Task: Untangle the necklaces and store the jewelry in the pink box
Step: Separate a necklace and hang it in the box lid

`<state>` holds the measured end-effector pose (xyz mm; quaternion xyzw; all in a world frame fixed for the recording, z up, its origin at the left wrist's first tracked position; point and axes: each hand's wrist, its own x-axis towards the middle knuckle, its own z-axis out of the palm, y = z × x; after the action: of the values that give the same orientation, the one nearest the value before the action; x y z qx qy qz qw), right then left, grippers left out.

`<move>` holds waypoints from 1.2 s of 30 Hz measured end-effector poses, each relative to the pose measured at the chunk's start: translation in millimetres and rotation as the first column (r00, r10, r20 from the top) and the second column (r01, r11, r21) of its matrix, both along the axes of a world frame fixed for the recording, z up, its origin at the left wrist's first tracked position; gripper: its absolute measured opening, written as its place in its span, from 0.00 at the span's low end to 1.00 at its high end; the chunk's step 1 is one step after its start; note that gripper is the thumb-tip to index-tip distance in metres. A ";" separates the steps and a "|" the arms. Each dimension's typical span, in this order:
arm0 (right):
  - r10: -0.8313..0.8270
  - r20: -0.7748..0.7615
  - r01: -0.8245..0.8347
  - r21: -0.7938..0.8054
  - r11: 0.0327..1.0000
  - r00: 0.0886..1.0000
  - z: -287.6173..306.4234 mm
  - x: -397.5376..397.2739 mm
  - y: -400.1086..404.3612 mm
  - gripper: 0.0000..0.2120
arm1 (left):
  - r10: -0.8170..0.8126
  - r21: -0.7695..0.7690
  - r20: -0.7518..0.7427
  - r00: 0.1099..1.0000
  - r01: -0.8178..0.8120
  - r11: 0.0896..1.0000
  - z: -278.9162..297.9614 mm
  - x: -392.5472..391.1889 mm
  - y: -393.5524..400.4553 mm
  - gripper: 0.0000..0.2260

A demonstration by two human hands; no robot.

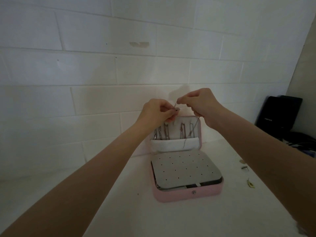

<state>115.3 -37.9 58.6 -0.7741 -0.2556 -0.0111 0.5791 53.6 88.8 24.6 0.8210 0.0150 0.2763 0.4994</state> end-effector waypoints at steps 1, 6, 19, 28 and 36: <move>-0.002 0.007 0.002 0.004 1.000 1.000 -1.6 1.2 1.2 0.07 | 0.011 -0.001 0.001 1.000 -0.011 1.000 -1.3 1.8 0.0 0.03; -0.017 0.053 0.017 -0.003 1.000 0.998 -4.4 8.6 5.9 0.05 | 0.018 -0.030 0.011 1.000 -0.017 0.999 -5.6 8.4 1.7 0.08; 0.009 0.163 0.009 -0.107 0.994 0.987 -17.8 15.0 2.6 0.02 | 0.182 0.267 0.027 0.983 -0.182 0.946 -17.5 15.4 -1.2 0.06; -0.047 0.443 0.182 -0.269 0.946 0.895 -29.0 17.3 7.3 0.10 | 0.392 0.466 0.061 0.918 -0.374 0.802 -31.5 15.9 -3.6 0.09; -0.186 0.585 0.402 -0.264 0.877 0.790 -52.6 17.9 14.5 0.12 | 0.439 0.679 0.252 0.863 -0.481 0.555 -46.6 15.5 -5.8 0.13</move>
<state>133.2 -23.4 6.0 -0.8652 -0.2799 -0.2722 0.3146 69.1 83.0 -22.0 0.9085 0.1054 0.4016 0.0460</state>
